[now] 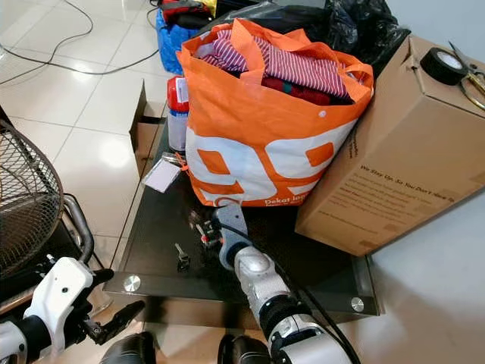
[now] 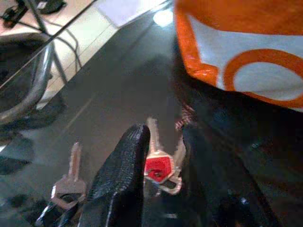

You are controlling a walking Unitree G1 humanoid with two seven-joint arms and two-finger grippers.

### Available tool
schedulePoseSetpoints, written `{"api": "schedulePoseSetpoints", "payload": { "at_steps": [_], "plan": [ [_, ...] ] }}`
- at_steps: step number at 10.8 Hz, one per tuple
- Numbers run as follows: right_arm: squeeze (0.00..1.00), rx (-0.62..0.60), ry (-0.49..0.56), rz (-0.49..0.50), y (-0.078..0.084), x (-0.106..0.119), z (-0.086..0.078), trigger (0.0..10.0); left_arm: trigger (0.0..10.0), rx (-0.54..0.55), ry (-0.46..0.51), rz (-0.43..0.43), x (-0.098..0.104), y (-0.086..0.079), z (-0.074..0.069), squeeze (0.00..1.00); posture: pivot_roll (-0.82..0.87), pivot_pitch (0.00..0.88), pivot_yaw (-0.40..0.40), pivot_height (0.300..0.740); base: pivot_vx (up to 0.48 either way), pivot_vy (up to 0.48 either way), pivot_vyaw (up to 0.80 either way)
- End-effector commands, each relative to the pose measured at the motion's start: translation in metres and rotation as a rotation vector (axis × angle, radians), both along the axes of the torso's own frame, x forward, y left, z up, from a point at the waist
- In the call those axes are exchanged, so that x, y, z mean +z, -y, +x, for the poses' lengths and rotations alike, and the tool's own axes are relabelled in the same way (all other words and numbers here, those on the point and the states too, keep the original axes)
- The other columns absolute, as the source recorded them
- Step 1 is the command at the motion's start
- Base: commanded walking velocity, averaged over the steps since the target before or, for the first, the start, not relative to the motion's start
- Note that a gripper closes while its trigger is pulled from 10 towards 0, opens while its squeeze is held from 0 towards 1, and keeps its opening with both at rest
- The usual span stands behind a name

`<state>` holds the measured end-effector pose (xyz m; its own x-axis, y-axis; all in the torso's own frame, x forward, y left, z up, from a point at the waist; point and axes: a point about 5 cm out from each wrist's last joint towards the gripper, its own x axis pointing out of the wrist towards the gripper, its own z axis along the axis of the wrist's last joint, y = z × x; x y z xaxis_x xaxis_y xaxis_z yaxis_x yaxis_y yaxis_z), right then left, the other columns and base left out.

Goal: Hang keys on a hook

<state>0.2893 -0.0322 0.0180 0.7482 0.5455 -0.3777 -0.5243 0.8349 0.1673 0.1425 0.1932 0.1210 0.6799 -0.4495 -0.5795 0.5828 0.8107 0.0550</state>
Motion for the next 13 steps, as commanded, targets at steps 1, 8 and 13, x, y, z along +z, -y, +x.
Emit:
{"api": "schedulePoseSetpoints", "payload": {
  "at_steps": [1,8,13],
  "plan": [
    [1.00,0.041,-0.016,-0.004,-0.016,-0.004,-0.011,10.0,10.0,-0.019,-0.004,-0.010,0.002,0.004,-0.003,0.00,0.08,0.185,-0.177,0.740,0.000,0.000,0.00],
    [0.00,0.041,-0.070,-0.155,-0.031,-0.021,-0.028,10.0,10.0,-0.014,-0.033,0.006,0.005,-0.001,-0.015,0.00,0.10,0.219,-0.174,0.740,0.000,0.000,0.00],
    [0.00,0.025,-0.068,-0.124,-0.032,-0.018,-0.027,1.8,10.0,-0.009,-0.040,0.001,0.004,-0.001,-0.017,0.00,0.10,0.219,-0.179,0.740,0.000,0.000,0.00]
  ]
}}
